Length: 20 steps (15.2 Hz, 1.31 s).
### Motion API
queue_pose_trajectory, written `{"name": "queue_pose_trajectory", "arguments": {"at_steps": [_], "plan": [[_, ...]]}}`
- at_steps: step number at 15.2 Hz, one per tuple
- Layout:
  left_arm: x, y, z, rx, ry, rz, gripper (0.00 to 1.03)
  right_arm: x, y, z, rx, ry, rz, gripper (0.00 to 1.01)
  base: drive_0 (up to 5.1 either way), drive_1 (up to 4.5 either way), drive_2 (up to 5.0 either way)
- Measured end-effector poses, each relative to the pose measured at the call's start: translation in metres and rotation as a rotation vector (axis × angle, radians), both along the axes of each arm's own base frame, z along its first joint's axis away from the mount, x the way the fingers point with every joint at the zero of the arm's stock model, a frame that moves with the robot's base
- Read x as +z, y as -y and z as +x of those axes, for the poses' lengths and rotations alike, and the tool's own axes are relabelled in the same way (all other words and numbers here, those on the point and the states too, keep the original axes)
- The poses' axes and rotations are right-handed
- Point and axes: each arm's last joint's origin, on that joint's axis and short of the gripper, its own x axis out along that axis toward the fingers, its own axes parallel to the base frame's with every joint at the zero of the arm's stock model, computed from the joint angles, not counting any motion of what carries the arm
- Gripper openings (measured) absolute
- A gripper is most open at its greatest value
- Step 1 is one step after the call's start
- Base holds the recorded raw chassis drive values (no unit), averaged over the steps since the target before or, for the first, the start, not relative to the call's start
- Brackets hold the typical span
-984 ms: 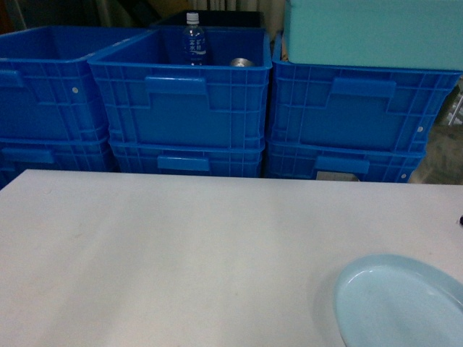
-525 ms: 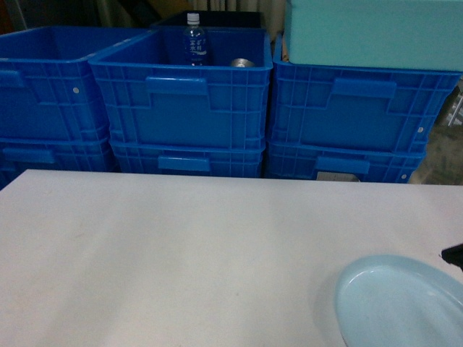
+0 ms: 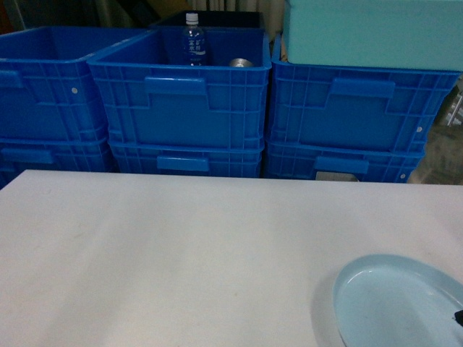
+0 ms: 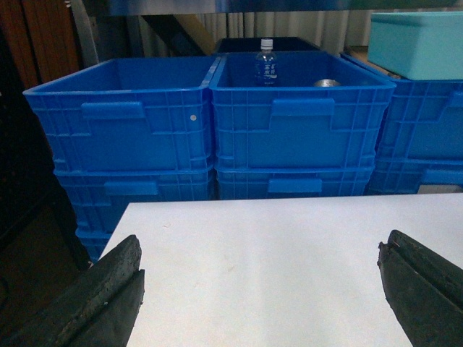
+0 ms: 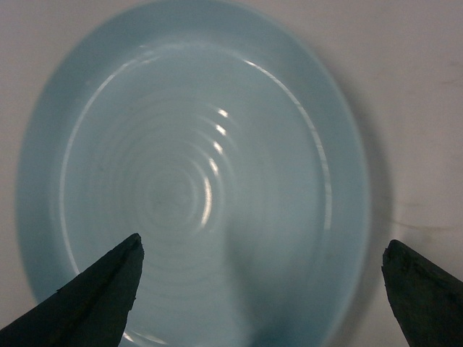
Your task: Place blue tray on left shelf second layer neatly
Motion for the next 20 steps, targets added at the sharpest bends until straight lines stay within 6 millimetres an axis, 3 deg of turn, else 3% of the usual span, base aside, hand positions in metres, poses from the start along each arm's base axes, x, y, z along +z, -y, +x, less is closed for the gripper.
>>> {"name": "queue_pose_trajectory", "arguments": {"at_steps": [2, 7, 8, 13, 14, 16, 18, 19, 20], "plan": [[0.0, 0.0, 0.0, -0.001, 0.0, 0.0, 0.98, -0.01, -0.007, 0.006, -0.019, -0.026, 0.104, 0.98, 0.0, 0.0, 0.0], [0.0, 0.0, 0.0, -0.001, 0.0, 0.0, 0.98, -0.021, -0.005, 0.008, -0.033, 0.004, 0.108, 0.98, 0.0, 0.0, 0.0], [0.0, 0.0, 0.0, -0.001, 0.0, 0.0, 0.98, -0.025, -0.005, 0.006, -0.03, 0.021, 0.084, 0.9, 0.0, 0.0, 0.0], [0.0, 0.0, 0.0, 0.0, 0.0, 0.0, 0.98, -0.028, -0.005, 0.004, -0.024, 0.032, 0.064, 0.75, 0.0, 0.0, 0.0], [0.0, 0.0, 0.0, -0.001, 0.0, 0.0, 0.98, -0.028, -0.005, 0.003, -0.021, 0.034, 0.06, 0.69, 0.0, 0.0, 0.0], [0.0, 0.0, 0.0, -0.001, 0.0, 0.0, 0.98, -0.031, -0.008, 0.0, -0.011, 0.029, 0.045, 0.49, 0.0, 0.0, 0.0], [0.0, 0.0, 0.0, -0.001, 0.0, 0.0, 0.98, -0.034, -0.008, -0.004, -0.006, 0.036, 0.035, 0.02, 0.0, 0.0, 0.0], [0.0, 0.0, 0.0, 0.0, 0.0, 0.0, 0.98, 0.007, -0.009, -0.006, 0.013, 0.036, 0.06, 0.02, 0.0, 0.0, 0.0], [0.0, 0.0, 0.0, -0.001, 0.0, 0.0, 0.98, 0.11, -0.002, 0.015, 0.071, 0.322, 0.059, 0.02, 0.0, 0.0, 0.0]]}}
